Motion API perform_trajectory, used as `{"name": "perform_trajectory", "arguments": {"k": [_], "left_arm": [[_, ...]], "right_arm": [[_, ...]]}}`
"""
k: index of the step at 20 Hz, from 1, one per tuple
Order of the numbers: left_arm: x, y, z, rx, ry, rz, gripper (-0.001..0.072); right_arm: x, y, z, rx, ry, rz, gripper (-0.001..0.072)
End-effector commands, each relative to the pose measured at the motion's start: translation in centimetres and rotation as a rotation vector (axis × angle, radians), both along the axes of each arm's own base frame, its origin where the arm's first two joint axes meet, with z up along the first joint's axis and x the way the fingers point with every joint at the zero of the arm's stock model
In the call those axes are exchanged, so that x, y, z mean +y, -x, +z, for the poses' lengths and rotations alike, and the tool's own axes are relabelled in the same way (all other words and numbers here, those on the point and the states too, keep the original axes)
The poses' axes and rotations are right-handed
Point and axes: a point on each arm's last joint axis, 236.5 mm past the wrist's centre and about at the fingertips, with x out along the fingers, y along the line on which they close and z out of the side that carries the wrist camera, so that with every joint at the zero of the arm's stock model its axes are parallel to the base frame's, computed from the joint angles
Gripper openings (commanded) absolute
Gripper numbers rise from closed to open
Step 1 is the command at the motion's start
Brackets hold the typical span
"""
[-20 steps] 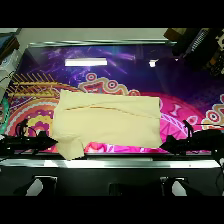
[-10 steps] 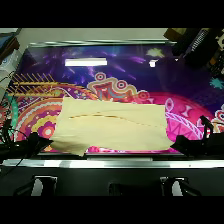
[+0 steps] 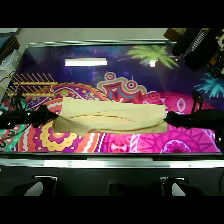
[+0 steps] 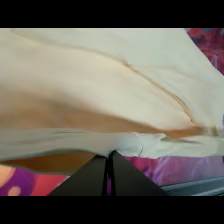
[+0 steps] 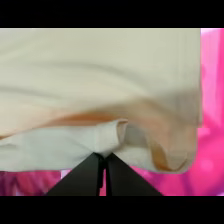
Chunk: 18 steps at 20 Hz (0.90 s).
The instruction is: Fold the clothes and pants, and hang the long-sleeved shirts on hangers.
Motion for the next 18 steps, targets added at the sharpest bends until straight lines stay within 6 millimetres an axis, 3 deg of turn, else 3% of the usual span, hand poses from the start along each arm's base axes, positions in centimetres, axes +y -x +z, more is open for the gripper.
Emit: {"name": "perform_trajectory", "arguments": {"k": [1, 5, 9, 12, 16, 18], "left_arm": [[-0.7, -7.4, -1.9, -0.006, -0.017, -0.048, 0.0013], [-0.1, -13.3, -2.9, -0.023, -0.017, -0.047, 0.0013], [0.3, -17.0, -2.6, -0.051, -0.014, -0.028, 0.0013], [-0.4, -17.7, -4.6, -0.02, -0.008, -0.042, 0.0013], [-1.6, -17.2, -8.9, 0.064, 0.002, -0.069, 0.0013], [-2.0, -17.1, -9.7, 0.08, 0.003, -0.075, 0.0067]], "right_arm": [[-0.9, -5.7, -0.8, -0.036, 0.042, -0.027, 0.0036], [-1.5, -8.5, -2.2, -0.011, 0.037, -0.028, 0.0036], [-2.1, -9.8, -2.5, -0.027, 0.051, -0.046, 0.0037], [-2.3, -10.0, -3.5, -0.013, 0.049, -0.057, 0.0037], [-1.8, -9.0, -6.9, 0.097, 0.016, -0.059, 0.0043], [-1.2, -7.6, -8.0, 0.175, -0.012, -0.05, 0.0175]]}}
